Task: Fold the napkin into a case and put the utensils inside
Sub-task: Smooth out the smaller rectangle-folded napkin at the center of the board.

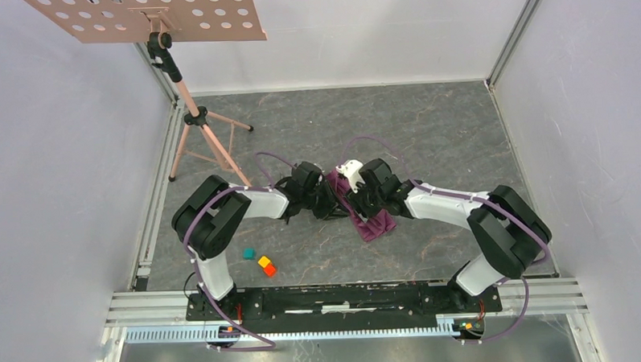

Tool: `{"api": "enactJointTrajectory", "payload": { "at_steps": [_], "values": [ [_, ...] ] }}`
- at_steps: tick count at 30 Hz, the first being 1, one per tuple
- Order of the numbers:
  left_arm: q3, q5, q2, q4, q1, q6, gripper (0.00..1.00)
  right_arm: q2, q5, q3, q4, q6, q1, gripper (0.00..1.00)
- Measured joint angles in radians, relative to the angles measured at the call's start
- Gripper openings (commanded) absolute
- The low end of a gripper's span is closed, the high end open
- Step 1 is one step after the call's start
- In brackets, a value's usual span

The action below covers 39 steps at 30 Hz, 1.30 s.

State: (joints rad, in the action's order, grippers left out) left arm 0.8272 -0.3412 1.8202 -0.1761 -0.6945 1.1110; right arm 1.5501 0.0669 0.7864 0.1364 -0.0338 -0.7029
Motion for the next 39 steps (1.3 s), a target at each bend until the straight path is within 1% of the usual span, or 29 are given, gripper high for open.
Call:
{"api": "enactJointTrajectory", "payload": {
  "at_steps": [3,5,7,9,13,14,19,23,33,35,38,39],
  "values": [
    [-0.001,0.000,0.006,-0.008,-0.003,0.006,0.17,0.018,0.000,0.000,-0.013,0.002,-0.004,0.52],
    [-0.004,0.000,0.008,-0.016,-0.004,0.007,0.15,0.026,-0.001,0.000,-0.019,0.002,-0.006,0.45],
    [-0.006,0.001,0.008,-0.020,-0.004,0.008,0.12,0.031,-0.005,0.000,-0.027,0.006,-0.010,0.36],
    [-0.010,0.002,0.008,-0.024,-0.004,0.008,0.09,0.031,-0.008,0.000,-0.031,0.010,-0.013,0.23],
    [-0.017,0.002,0.014,-0.046,-0.004,0.019,0.02,0.031,-0.016,0.000,-0.041,0.021,-0.021,0.02],
    [-0.020,0.002,0.014,-0.054,-0.004,0.021,0.02,0.031,-0.016,0.000,-0.043,0.021,-0.023,0.00],
    [-0.030,0.008,0.018,-0.084,-0.011,0.043,0.02,0.021,-0.013,0.000,-0.045,0.055,-0.024,0.00],
    [-0.032,0.022,0.018,-0.093,-0.019,0.056,0.02,0.009,0.017,0.000,-0.051,0.091,-0.024,0.00],
    [-0.040,0.048,0.016,-0.114,-0.032,0.071,0.02,0.017,0.038,-0.024,-0.113,0.154,-0.024,0.00],
    [-0.044,0.052,0.013,-0.114,-0.033,0.071,0.09,0.031,0.034,-0.035,-0.136,0.161,-0.024,0.00],
    [-0.068,0.069,-0.010,-0.115,-0.031,0.070,0.22,0.048,0.034,-0.052,-0.176,0.168,-0.022,0.00],
    [-0.080,0.073,-0.024,-0.114,-0.026,0.068,0.23,0.050,0.034,-0.056,-0.190,0.169,-0.022,0.00]
  ]
}}
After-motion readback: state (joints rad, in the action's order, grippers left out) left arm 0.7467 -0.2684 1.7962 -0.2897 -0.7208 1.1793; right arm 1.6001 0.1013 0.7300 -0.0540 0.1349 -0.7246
